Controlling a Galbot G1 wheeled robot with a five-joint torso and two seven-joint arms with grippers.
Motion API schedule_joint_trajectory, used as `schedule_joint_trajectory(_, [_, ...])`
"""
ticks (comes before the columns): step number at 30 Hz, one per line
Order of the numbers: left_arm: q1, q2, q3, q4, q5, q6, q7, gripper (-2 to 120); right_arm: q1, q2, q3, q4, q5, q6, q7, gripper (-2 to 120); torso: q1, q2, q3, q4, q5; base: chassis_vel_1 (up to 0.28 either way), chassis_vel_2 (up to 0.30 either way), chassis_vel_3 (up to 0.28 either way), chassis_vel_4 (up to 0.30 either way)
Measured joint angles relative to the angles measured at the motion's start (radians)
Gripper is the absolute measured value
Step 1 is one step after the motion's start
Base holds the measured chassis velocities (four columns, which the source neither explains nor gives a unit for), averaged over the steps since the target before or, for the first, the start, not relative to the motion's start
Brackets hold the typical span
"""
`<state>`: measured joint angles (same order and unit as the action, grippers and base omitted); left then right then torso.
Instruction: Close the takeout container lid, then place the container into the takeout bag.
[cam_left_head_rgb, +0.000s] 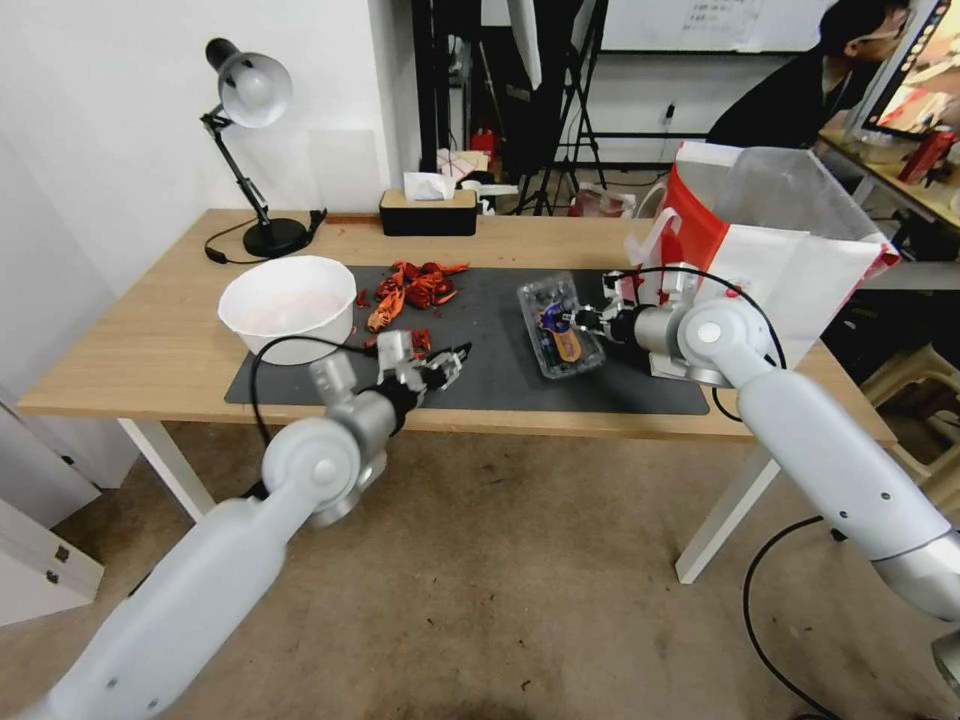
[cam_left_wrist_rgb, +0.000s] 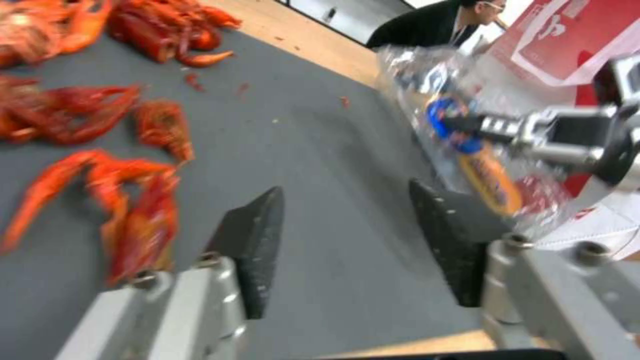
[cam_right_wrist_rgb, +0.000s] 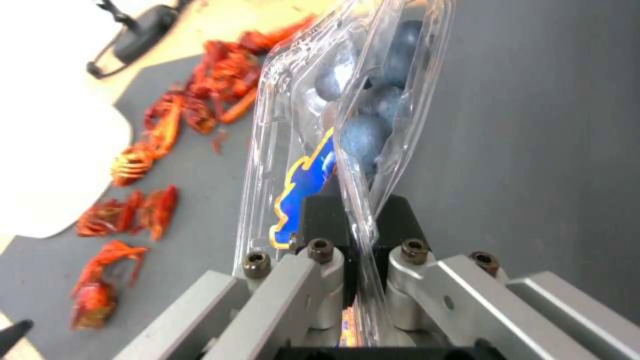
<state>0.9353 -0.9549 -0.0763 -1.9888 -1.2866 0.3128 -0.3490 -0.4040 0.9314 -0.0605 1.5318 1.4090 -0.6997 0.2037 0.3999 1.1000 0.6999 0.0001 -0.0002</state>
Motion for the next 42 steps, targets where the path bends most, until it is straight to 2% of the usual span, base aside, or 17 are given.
schedule_joint_trajectory(1, [0.026,0.006,-0.018,-0.014,0.005,-0.001,0.000,57,0.008,-0.002,-0.007,0.006,-0.013,0.003,-0.013,0,0.000,0.000,0.000,-0.0001,0.0000,0.000,0.000,0.000,0.000])
schedule_joint_trajectory(2, [0.026,0.006,-0.018,-0.014,0.005,-0.001,0.000,57,0.008,-0.002,-0.007,0.006,-0.013,0.003,-0.013,0,0.000,0.000,0.000,-0.0001,0.0000,0.000,0.000,0.000,0.000])
schedule_joint_trajectory(4, [0.074,0.019,-0.048,-0.040,0.018,-0.008,0.000,69,0.028,-0.006,-0.027,0.024,-0.039,0.008,-0.036,0,0.000,0.000,0.000,-0.0003,0.0001,0.000,0.000,0.000,0.000])
schedule_joint_trajectory(5, [0.074,0.019,-0.048,-0.040,0.018,-0.008,0.000,69,0.028,-0.006,-0.027,0.024,-0.039,0.008,-0.036,0,0.000,0.000,0.000,-0.0003,0.0001,0.000,0.000,0.000,0.000])
schedule_joint_trajectory(7, [0.124,0.026,-0.074,-0.061,0.030,-0.016,0.000,79,0.049,-0.006,-0.039,0.043,-0.061,0.011,-0.050,0,0.000,0.000,0.000,-0.0002,0.0002,0.000,0.000,0.000,0.000])
schedule_joint_trajectory(12, [0.220,0.018,-0.119,-0.084,0.059,-0.033,0.004,97,0.106,-0.001,-0.055,0.083,-0.110,0.025,-0.077,0,0.000,0.000,0.000,0.0000,0.0002,0.000,0.000,0.000,0.000])
schedule_joint_trajectory(19, [0.277,0.011,-0.155,-0.105,0.071,-0.037,0.012,100,0.187,-0.001,-0.050,0.115,-0.116,0.037,-0.074,0,0.000,0.000,0.000,-0.0001,0.0001,0.000,0.000,0.000,0.000])
schedule_joint_trajectory(29, [0.321,0.006,-0.188,-0.114,0.081,-0.049,0.019,100,0.307,-0.029,0.040,0.116,-0.107,0.049,0.003,0,0.000,0.000,0.000,-0.0003,0.0001,0.000,0.000,0.000,0.000])
schedule_joint_trajectory(31, [0.328,0.002,-0.190,-0.114,0.084,-0.052,0.020,100,0.331,-0.056,0.096,0.115,-0.115,0.049,0.047,0,0.000,0.000,0.000,0.0002,0.0003,0.000,0.000,0.000,0.000])
schedule_joint_trajectory(36, [0.337,-0.001,-0.191,-0.116,0.089,-0.052,0.023,100,0.336,-0.101,0.149,0.118,-0.153,0.053,0.084,0,0.000,0.000,0.000,-0.0003,0.0006,0.000,0.000,0.000,0.000])
schedule_joint_trajectory(39, [0.349,-0.002,-0.198,-0.125,0.095,-0.052,0.025,100,0.301,-0.172,0.219,0.117,-0.246,0.054,0.114,0,0.000,0.000,0.000,-0.0006,0.0003,0.000,0.000,0.000,0.000])
schedule_joint_trajectory(42, [0.355,-0.001,-0.204,-0.129,0.102,-0.052,0.025,100,0.261,-0.204,0.259,0.120,-0.280,0.045,0.133,0,0.000,0.000,0.000,-0.0003,0.0007,0.000,0.000,0.000,0.000])
